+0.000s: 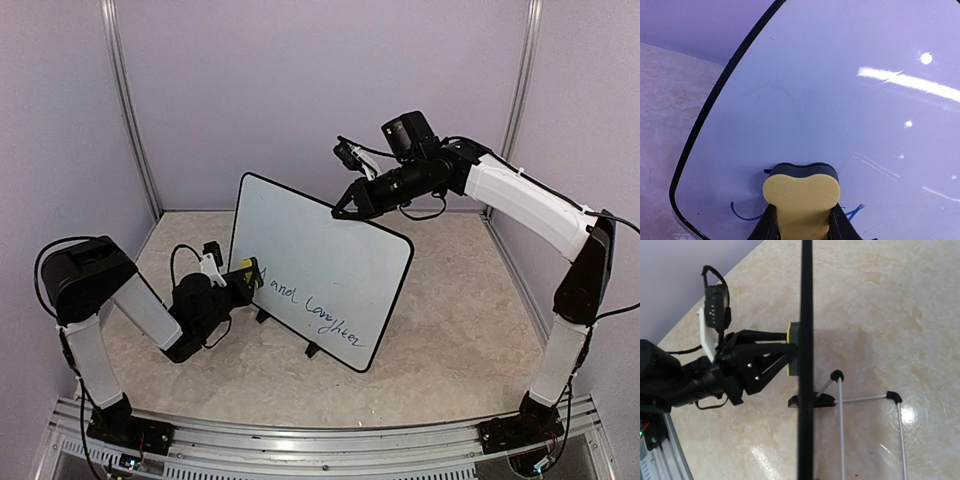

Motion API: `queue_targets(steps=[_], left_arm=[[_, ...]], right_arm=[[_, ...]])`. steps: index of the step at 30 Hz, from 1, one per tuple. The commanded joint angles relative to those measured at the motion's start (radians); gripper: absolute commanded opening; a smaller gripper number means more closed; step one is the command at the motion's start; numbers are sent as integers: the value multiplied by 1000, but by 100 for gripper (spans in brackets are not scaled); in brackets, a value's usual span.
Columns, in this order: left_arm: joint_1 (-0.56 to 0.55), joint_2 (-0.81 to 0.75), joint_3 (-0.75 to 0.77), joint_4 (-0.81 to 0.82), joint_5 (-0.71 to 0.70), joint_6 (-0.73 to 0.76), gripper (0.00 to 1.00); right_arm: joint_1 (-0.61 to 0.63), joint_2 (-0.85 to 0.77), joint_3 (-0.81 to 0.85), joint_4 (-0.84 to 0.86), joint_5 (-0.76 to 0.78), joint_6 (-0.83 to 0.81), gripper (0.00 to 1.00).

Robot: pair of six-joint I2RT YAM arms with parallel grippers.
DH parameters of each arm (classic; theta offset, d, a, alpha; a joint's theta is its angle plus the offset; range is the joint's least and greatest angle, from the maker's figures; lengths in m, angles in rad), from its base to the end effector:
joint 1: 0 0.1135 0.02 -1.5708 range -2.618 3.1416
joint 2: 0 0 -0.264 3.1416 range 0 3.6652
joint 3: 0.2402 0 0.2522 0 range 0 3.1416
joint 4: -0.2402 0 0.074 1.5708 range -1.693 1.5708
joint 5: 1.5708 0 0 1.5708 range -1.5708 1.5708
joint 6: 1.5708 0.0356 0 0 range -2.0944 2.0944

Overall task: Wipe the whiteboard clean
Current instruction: Erase the center of the whiteboard.

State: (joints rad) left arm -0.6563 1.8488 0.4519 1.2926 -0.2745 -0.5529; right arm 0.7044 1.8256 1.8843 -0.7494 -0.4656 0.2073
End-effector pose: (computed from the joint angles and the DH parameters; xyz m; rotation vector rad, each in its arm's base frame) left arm 0.2448 -0.1764 0.1252 -0.1237 1.7127 -0.6789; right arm 0.3014 0.2771 0.3758 -0.8359 2.2227 0.9916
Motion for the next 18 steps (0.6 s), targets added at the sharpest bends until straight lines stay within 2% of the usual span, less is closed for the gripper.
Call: queue_targets(steps=[1,4,8,13,18], left_arm=[[-15,-4,45,56,131,15,13],[-9,-39,29,30,80,29,13],[70,-47,9,-26,42,-8,12],[150,1,-13,-32,70,-43,12],[152,59,-2,12,147,-66,12]], right_arm=[[52,37,-31,-117,-144,-57,0],[54,35,-32,-118,-140,-57,0],[54,34,-34,-117,-140,-56,0],[57,32,-36,-114,-141,-56,0],[58,33,-35,-116,-139,-58,0]])
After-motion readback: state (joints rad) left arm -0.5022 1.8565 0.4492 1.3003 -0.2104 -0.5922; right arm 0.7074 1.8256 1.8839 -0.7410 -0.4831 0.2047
